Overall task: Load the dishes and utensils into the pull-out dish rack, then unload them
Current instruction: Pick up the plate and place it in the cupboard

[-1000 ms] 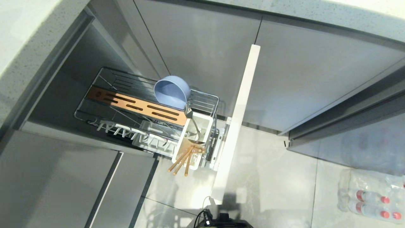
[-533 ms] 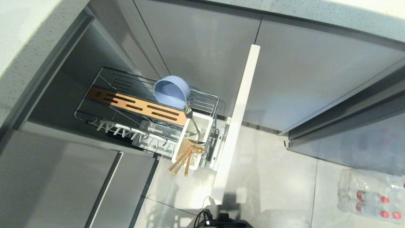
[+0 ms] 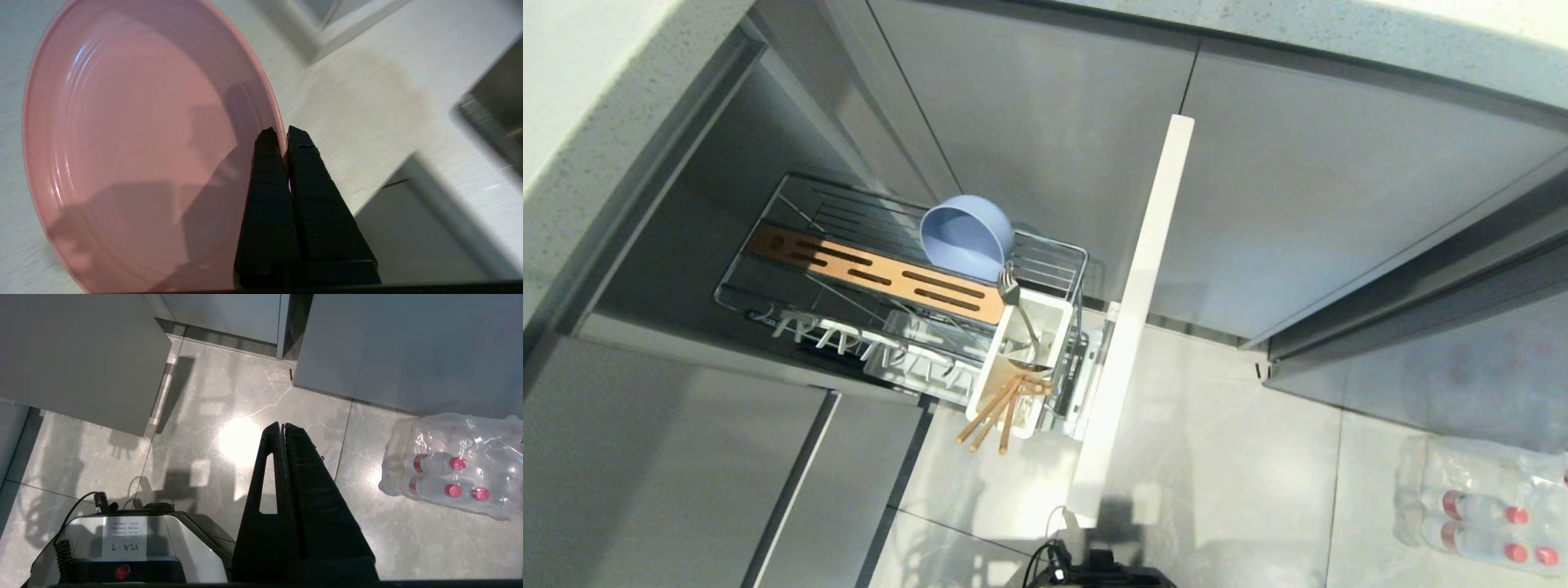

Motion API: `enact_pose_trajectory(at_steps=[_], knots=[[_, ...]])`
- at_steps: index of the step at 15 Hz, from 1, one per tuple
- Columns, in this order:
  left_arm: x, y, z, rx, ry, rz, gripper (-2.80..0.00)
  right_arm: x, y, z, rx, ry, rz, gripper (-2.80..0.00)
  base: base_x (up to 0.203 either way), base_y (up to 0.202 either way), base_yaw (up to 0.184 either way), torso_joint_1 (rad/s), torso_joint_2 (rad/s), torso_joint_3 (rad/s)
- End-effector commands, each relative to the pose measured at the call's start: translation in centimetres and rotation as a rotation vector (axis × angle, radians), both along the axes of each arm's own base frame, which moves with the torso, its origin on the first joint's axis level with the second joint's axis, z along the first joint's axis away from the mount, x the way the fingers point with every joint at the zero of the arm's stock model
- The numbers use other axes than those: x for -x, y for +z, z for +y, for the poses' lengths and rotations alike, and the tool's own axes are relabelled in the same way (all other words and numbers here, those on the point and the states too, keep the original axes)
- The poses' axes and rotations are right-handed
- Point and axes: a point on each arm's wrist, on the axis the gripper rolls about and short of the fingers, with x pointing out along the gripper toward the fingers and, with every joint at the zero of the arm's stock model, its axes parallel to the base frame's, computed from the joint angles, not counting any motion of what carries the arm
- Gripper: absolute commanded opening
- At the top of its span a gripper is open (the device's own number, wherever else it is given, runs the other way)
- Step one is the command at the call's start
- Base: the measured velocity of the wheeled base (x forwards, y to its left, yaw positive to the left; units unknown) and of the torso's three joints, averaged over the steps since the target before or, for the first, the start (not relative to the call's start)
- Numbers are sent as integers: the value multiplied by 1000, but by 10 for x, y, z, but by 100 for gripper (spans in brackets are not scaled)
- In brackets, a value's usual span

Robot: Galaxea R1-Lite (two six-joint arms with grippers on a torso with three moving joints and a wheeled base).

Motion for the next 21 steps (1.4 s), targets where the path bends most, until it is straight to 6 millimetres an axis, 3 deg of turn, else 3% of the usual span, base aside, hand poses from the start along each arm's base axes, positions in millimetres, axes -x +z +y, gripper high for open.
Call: enact_pose_trajectory(at_steps=[1,7,11,14,18,21], knots=[[9,7,-4,34,-37,-91,-280,0,0,0,0,-1,1,-280,0,0,0,0,0,0],[35,26,-18,269,-370,-393,-280,0,0,0,0,0,1,-280,0,0,0,0,0,0],[59,22,-23,384,-724,-388,-280,0,0,0,0,-1,1,-280,0,0,0,0,0,0],[71,12,-24,461,-1058,-293,-280,0,0,0,0,0,1,-280,0,0,0,0,0,0],[60,0,-32,578,-1335,-100,-280,0,0,0,0,0,1,-280,0,0,0,0,0,0],[23,-8,-43,656,-1329,65,-280,0,0,0,0,-1,1,-280,0,0,0,0,0,0]])
